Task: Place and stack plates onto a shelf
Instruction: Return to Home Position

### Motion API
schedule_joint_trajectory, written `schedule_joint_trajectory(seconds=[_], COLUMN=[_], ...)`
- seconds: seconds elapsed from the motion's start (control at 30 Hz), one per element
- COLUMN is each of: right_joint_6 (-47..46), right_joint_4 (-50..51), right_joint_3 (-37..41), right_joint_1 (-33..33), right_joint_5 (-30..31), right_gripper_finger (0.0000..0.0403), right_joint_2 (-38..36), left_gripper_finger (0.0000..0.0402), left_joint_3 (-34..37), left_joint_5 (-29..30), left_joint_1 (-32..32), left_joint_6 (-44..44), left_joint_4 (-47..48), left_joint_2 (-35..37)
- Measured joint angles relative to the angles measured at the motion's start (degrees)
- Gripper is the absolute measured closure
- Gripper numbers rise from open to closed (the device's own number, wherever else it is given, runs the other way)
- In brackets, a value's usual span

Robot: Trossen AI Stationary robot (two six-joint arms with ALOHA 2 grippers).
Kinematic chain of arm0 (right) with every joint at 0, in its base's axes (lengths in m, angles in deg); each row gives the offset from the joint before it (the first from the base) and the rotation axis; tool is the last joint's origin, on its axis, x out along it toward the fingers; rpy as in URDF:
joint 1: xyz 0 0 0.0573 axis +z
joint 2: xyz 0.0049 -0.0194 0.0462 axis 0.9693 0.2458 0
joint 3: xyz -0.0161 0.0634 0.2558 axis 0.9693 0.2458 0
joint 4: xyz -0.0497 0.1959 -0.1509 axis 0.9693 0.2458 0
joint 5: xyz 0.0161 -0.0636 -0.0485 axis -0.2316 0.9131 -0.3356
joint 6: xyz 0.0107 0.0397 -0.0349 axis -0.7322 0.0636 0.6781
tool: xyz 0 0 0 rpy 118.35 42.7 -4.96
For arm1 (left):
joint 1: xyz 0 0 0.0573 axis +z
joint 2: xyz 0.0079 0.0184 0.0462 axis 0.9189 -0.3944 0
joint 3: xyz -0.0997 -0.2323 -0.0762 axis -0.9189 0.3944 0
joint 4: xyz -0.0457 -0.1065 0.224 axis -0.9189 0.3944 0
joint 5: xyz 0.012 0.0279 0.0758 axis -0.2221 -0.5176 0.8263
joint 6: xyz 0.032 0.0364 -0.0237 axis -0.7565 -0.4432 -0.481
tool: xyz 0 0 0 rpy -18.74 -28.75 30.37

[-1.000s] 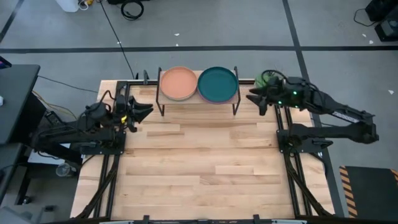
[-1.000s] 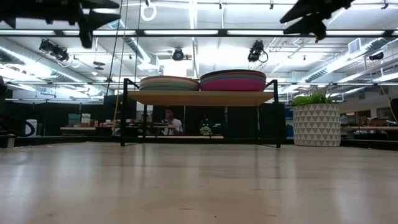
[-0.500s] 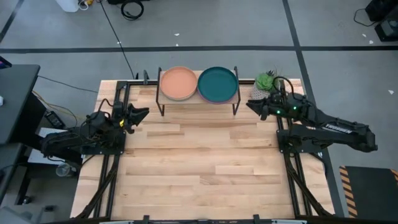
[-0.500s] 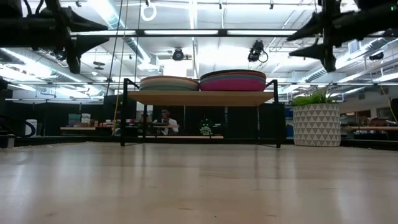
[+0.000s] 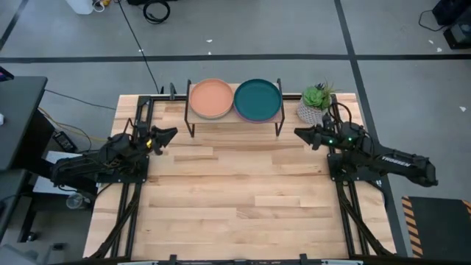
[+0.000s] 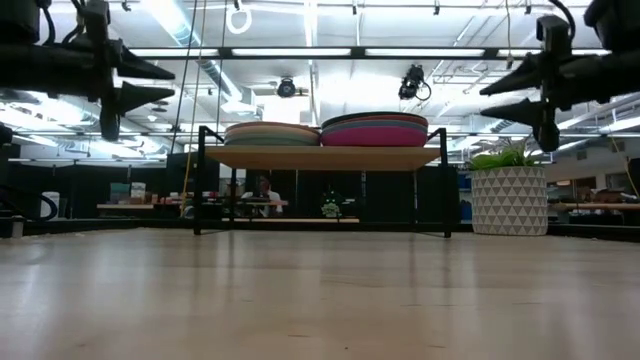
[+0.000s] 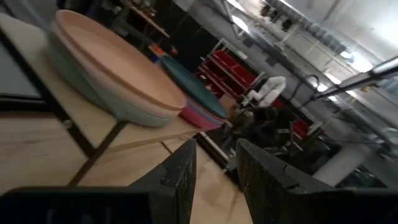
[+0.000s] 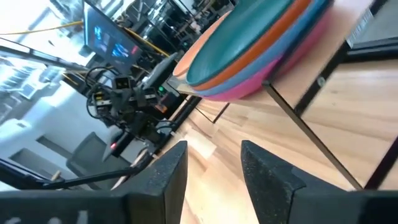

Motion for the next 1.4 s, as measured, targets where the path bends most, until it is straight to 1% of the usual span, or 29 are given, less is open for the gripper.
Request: schedule_joint_trajectory(seconds=[0.07,0.2,0.3,0.37,0.47,0.57,0.6,0.63,0.73,0.8,0.9,1.03,1.4], right_joint_6=[-0.9,-2.1,-3.5,-3.6,-5.1,-3.2,-1.7,0.6,14.1,20.8,26.5,27.4,26.7], right_joint_4=[0.1,-1.1,-1.6,-4.0,-4.1,-4.1,-4.1,-4.1,-4.1,-4.2,-4.2,-4.3,-4.3], right_joint_3=[2.0,5.6,7.7,8.2,8.8,8.8,8.8,8.8,8.8,8.8,8.8,8.8,8.8], right_joint_1=[0.0,0.0,0.0,0.1,0.1,0.1,0.1,0.1,0.1,0.1,0.1,0.1,0.1], right_joint_5=[-0.4,-1.9,-3.4,-3.4,-0.8,1.4,1.4,1.1,0.2,0.2,0.2,0.1,0.0], right_gripper_finger=[0.025,0.0251,0.0251,0.0251,0.0251,0.0252,0.0251,0.0251,0.025,0.025,0.0251,0.0251,0.0251], right_joint_2=[-2.5,-6.2,-7.9,-8.0,-7.7,-6.8,-6.7,-6.5,-6.1,-6.1,-6.1,-6.1,-6.1], left_gripper_finger=[0.0281,0.0281,0.0281,0.0281,0.0281,0.0281,0.0281,0.0281,0.0281,0.0281,0.0281,0.0281,0.028], left_joint_3=[0.0,0.0,0.0,0.0,0.0,-0.1,-0.3,-0.3,-0.3,-0.3,-0.2,-0.2,-0.1], left_joint_5=[1.2,1.5,2.9,3.9,6.3,6.7,6.5,6.0,5.3,5.4,5.4,5.3,5.3], left_joint_1=[0.0,-0.2,-1.6,-3.1,-5.3,-6.3,-6.5,-6.6,-6.6,-6.5,-6.5,-6.5,-6.5], left_joint_6=[0.9,2.1,3.8,4.7,6.4,7.4,6.3,2.3,-14.6,-23.2,-31.5,-35.3,-34.7], left_joint_4=[0.7,1.6,3.2,4.6,7.9,10.6,11.3,11.6,11.7,11.2,10.4,10.3,10.1], left_joint_2=[0.0,0.0,0.0,0.0,-0.1,-0.1,-0.2,-0.5,-0.8,-1.0,-1.0,-1.0,-1.0])
